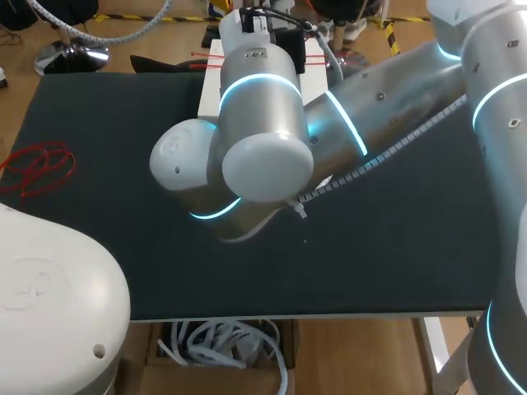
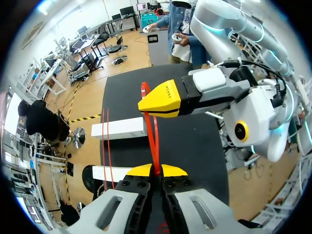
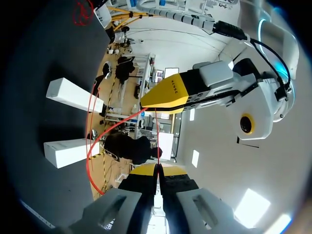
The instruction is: Grab the tape and strap the tape.
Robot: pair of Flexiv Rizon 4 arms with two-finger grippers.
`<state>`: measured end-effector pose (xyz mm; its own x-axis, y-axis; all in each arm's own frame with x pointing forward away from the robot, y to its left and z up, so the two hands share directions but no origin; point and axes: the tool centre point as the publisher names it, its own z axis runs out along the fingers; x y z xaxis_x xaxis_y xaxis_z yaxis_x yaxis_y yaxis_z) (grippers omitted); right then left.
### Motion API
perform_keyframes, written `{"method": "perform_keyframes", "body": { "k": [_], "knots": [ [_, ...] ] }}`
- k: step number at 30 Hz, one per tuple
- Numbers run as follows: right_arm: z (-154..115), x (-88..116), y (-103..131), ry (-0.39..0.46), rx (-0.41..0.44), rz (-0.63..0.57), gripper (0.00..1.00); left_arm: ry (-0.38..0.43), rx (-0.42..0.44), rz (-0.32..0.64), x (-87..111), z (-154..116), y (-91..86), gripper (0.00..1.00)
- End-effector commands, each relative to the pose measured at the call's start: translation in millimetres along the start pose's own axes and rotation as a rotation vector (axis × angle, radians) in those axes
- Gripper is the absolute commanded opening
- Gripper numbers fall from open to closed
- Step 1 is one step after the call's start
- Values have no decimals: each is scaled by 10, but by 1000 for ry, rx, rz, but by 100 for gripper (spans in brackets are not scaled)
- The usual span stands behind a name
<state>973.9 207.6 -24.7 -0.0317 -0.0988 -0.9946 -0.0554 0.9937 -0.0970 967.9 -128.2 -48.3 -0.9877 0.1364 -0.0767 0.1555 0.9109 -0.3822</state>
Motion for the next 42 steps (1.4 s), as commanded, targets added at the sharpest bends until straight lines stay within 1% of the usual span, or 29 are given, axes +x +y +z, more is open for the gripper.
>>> {"method": "perform_keyframes", "body": {
  "k": [1, 14, 42],
  "knots": [
    [-7, -11, 22, 6, 0, -5, 0, 1, -3, -1, 1, -7, -2, 0],
    [-34, -10, 125, 9, -13, -9, 0, 1, -3, -1, 1, -7, -2, 0],
    [-3, -4, 367, 19, -48, -31, 0, 1, -3, -1, 1, -7, -2, 0]
  ]
}}
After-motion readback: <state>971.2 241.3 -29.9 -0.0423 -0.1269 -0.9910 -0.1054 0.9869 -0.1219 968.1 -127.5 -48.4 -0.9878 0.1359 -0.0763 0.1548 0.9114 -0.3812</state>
